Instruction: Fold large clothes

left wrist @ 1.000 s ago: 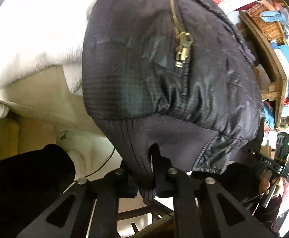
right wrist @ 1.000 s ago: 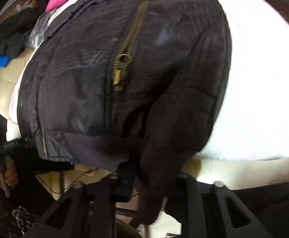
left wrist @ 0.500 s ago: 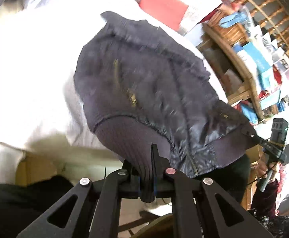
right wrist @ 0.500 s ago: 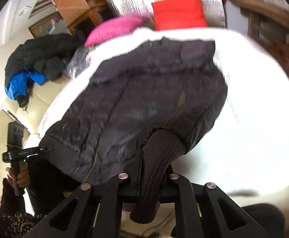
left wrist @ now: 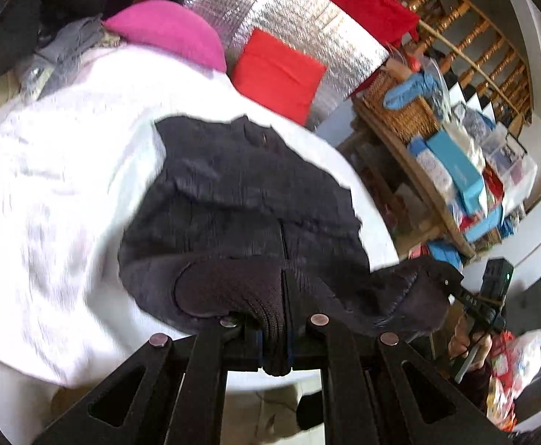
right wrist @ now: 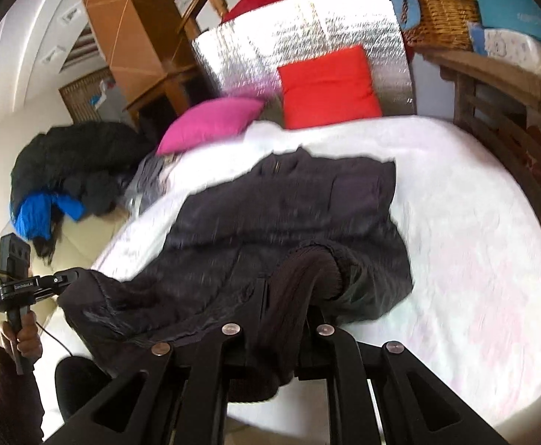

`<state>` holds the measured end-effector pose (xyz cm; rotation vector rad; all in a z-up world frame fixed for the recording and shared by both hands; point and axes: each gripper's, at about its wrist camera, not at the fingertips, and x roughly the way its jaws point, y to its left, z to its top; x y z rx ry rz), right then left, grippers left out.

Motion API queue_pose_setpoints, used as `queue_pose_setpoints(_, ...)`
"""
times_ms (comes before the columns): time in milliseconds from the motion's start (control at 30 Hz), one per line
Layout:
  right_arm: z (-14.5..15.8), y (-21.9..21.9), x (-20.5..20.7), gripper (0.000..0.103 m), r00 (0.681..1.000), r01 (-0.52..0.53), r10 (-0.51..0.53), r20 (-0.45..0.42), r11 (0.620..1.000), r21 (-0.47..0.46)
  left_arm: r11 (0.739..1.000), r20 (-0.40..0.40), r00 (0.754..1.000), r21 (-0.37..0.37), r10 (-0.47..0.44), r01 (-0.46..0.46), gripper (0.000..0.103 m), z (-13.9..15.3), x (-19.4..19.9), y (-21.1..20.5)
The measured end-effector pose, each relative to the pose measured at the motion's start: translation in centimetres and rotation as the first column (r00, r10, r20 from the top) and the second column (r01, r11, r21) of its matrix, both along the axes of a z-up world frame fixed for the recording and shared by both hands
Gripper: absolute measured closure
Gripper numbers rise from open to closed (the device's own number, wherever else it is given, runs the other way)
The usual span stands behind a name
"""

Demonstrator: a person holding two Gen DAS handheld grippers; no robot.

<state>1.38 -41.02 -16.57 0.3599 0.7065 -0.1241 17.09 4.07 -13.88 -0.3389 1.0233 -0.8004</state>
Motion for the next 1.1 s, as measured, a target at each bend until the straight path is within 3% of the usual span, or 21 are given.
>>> queue_pose_setpoints(267, 3.2, -3.4, 5.2, 0.093, 0.997, 0.048, -0.048, 0.062, 0.999, -0.001, 0.999, 0.040, 0.998, -0.028, 0.047, -0.046, 0.094, 1.8, 6.8, -1.4)
queue_pose_setpoints(500, 4.1, -6.8, 11.3, 0.093, 0.993, 0.082, -0.081, 0.085, 0.997, -0.006, 0.999, 0.085, 0.995, 0.014, 0.045, -0.046, 0.094, 2.8, 12.9, -4.7)
queue_pose_setpoints(733, 3.7, -10.0, 17.9, 0.094, 0.989, 0.109, -0.109, 0.097, 0.994, -0.002, 0.998, 0.095, 0.994, 0.042, 0.049, -0.053, 0.094, 2.6, 19.4, -7.7)
queue_pose_setpoints(1100, 0.8, -14.2, 27.3, 0.094, 0.984, 0.160, -0.157, 0.090, 0.987, -0.024, 0.994, 0.092, 0.994, 0.086, 0.054, -0.062, 0.094, 0.0, 29.1, -12.5)
